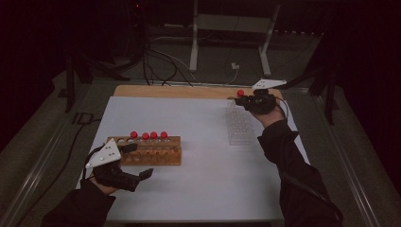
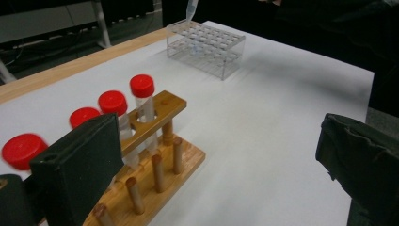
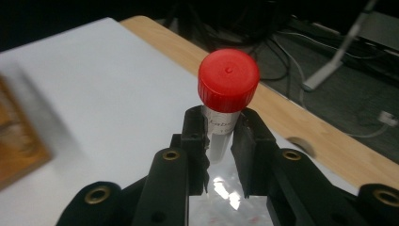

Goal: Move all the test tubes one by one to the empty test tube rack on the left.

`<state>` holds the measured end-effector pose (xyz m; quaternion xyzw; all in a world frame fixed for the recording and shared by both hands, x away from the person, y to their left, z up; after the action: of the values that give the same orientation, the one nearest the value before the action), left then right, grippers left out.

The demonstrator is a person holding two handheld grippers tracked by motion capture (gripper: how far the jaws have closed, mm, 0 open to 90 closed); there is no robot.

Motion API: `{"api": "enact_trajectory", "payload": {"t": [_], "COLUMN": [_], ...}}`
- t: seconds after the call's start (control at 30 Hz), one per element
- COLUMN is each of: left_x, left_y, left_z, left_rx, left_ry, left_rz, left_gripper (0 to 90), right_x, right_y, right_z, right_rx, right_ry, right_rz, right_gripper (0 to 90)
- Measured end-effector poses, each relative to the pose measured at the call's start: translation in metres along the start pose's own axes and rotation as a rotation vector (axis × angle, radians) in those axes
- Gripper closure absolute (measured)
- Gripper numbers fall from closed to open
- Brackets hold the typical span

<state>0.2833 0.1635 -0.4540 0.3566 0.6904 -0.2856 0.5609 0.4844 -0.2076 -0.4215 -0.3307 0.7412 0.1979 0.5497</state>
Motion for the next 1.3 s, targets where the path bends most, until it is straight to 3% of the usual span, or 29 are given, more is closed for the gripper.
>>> {"api": "enact_trajectory", "payload": {"t": [0.37,0.73,1.3], "left_x": [-0.008,-0.014,-0.019], "left_y": [-0.010,-0.023,-0.045], "left_z": [0.016,0.035,0.072], "left_rx": [0.035,0.076,0.144], "left_ry": [0.003,0.016,0.057], "left_rz": [0.001,0.014,0.044], "left_gripper": [1.9,3.2,9.8], "right_x": [0.008,0.026,0.064], "right_y": [0.058,0.113,0.170], "right_z": [-0.020,-0.035,-0.044], "right_rx": [-0.112,-0.213,-0.312], "right_ry": [0.004,0.022,0.073], "right_rz": [-0.056,-0.077,-0.090], "right_gripper": [75.5,75.5,75.4]}}
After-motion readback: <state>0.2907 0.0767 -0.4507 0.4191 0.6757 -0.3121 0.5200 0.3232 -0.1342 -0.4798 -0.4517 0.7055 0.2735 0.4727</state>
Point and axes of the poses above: each handheld gripper's, and its own axes: z roughly forward along the jaws, x roughly out of its underside, y roughly to its left, the point moved 6 cm from there along z, roughly forward along the jaws, and after that the axes turned 10 degrees about -y, right-handed, at the moved point
